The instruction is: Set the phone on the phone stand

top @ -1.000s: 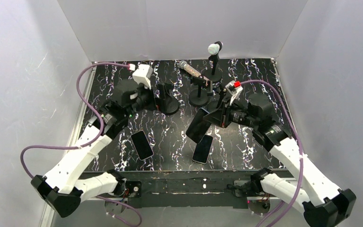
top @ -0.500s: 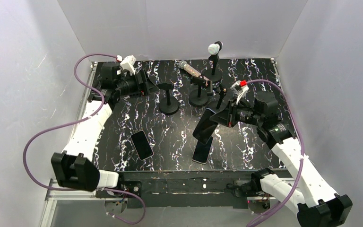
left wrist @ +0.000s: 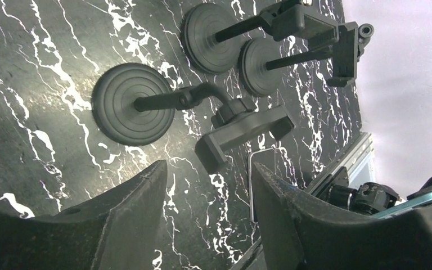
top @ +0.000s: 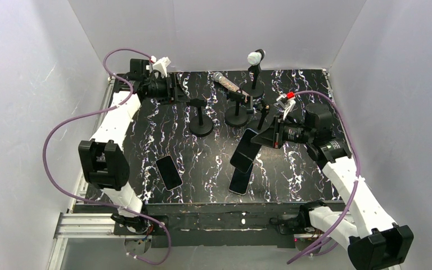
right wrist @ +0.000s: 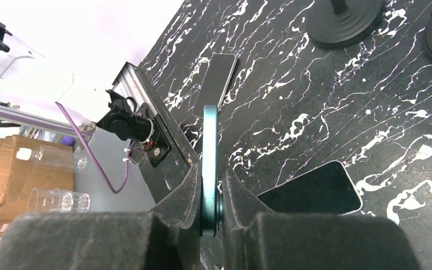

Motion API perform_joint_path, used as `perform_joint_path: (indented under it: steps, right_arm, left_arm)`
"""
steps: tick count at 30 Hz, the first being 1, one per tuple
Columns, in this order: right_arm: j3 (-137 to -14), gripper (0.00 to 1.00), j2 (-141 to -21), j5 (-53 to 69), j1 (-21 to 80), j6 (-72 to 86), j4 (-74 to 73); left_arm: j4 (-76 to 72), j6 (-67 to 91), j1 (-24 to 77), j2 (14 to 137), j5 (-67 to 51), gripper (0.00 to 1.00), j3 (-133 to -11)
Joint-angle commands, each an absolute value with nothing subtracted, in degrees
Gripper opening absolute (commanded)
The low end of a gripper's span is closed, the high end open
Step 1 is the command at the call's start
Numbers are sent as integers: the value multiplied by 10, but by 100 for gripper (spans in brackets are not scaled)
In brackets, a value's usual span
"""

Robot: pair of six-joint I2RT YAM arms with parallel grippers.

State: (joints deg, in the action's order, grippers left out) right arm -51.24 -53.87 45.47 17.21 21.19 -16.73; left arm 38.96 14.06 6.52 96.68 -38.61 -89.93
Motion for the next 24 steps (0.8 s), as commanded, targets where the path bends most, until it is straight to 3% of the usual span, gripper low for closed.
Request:
perform_joint_path:
  steps: [1,7,19,24]
  right_arm:
    - [-555,1,-543,481,167,219,-153]
    - [-559,1,-557,482,165,222,-150]
    - [-559,1,-568,480,165,229,-144]
    - [-558,1,-570,477,165,229,-145]
  left_arm:
    - [476,83,63,990,-388,54,-967]
    - [535,46,66,1027,-397,46,-1029]
    - [584,13,101,1062,-355,41,-1065]
    - [587,7,113,1066,-333,29,-1067]
